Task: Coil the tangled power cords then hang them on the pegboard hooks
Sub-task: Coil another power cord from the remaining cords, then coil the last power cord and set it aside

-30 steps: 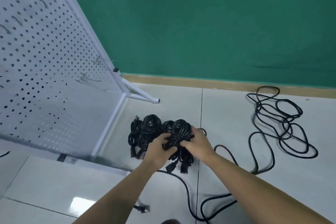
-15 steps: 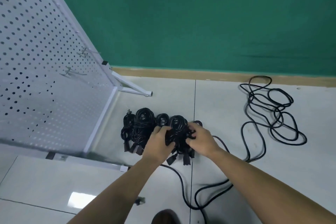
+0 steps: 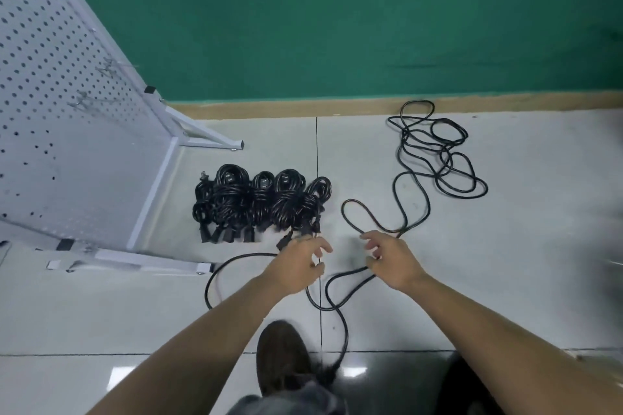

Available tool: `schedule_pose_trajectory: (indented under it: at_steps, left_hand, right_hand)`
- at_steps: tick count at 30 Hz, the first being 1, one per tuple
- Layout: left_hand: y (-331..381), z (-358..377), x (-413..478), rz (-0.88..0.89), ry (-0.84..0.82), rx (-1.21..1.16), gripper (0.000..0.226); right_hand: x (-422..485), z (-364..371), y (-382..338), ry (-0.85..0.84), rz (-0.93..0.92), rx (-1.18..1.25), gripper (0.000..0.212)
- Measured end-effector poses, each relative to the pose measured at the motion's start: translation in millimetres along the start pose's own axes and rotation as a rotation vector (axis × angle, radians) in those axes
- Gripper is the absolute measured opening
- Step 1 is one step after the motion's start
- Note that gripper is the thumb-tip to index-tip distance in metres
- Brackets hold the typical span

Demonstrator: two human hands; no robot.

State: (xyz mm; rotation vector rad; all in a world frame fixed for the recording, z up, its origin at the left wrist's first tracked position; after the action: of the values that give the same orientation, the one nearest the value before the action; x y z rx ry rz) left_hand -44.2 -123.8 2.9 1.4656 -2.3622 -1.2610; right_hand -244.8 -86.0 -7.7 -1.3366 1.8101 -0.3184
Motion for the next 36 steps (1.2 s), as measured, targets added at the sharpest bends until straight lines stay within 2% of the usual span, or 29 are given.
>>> schedule_pose_trajectory:
  at_steps: [6, 8, 11, 14, 17, 21, 24, 27, 30, 32, 34, 36]
  left_hand:
    - [-5.3, 76.4, -4.2, -0.084, -0.35, 0.157, 0.038]
    - [-10.3, 97.4, -8.1, -0.097, -0.41, 0.213, 0.04]
    - [-14.1, 113.9, -9.4, -0.13, -0.336, 0.286, 0.037]
    - [-13.9, 123.8, -6.2, -0.139, -0.238, 0.271, 0.028]
    - [-18.0, 126.6, -0.9, -0.155, -0.201, 0.268, 0.028]
    - [-10.6, 124.9, 9.4, -0.091, -0.148, 0.269, 0.018]
    - [-1.6, 124.6, 20.7, -0.097, -0.027, 0.078, 0.014]
    - [17.5, 124.7, 31.3, -0.112, 0.005, -0.217, 0.008]
    - [31.6, 120.2, 37.5, -0.16, 0.056, -0.484, 0.009]
    - [39.2, 119.1, 41.3, -0.163, 0.047, -0.549, 0.011]
    - [45.5, 115.5, 47.3, -0.112, 0.028, -0.446, 0.014]
    - [53.5, 103.2, 52.8, 0.001, 0.061, -0.128, 0.013]
  right_hand:
    - [-41.7, 25.0, 43.0, -0.059, 0.038, -0.032, 0.039]
    - [-52.1, 31.2, 55.0, -0.074, 0.06, -0.026, 0.038]
    - [-62.1, 37.7, 68.0, -0.097, 0.085, -0.03, 0.038]
    - [-65.7, 37.9, 74.8, -0.109, 0.099, -0.032, 0.038]
    - [-67.1, 38.9, 81.4, -0.139, 0.126, -0.029, 0.038]
    - [-67.9, 43.0, 92.0, -0.173, 0.17, -0.022, 0.037]
    - [-70.0, 49.8, 99.3, -0.212, 0.217, -0.013, 0.051]
    - [-72.1, 54.4, 102.9, -0.22, 0.257, 0.089, 0.065]
    - [-69.4, 43.8, 106.6, -0.102, 0.289, 0.173, 0.039]
    - [-68.4, 27.3, 109.6, 0.034, 0.329, 0.253, 0.02]
    - [-68.7, 10.9, 108.6, 0.135, 0.341, 0.327, 0.024]
    - [-70.9, -6.3, 102.9, 0.196, 0.345, 0.369, 0.028]
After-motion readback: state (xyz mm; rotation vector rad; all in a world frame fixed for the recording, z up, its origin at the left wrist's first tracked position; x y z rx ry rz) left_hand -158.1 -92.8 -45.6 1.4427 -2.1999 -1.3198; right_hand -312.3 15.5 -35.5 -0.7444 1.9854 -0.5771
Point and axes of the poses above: each hand's wrist, its own x-axis towards the middle knuckle, its own z-axis out of the palm, y = z × x, the point moved 7 cm from there along x, towards the middle knuckle, and after that the axes turned 2 degrees about z, right-handed, at the moved point
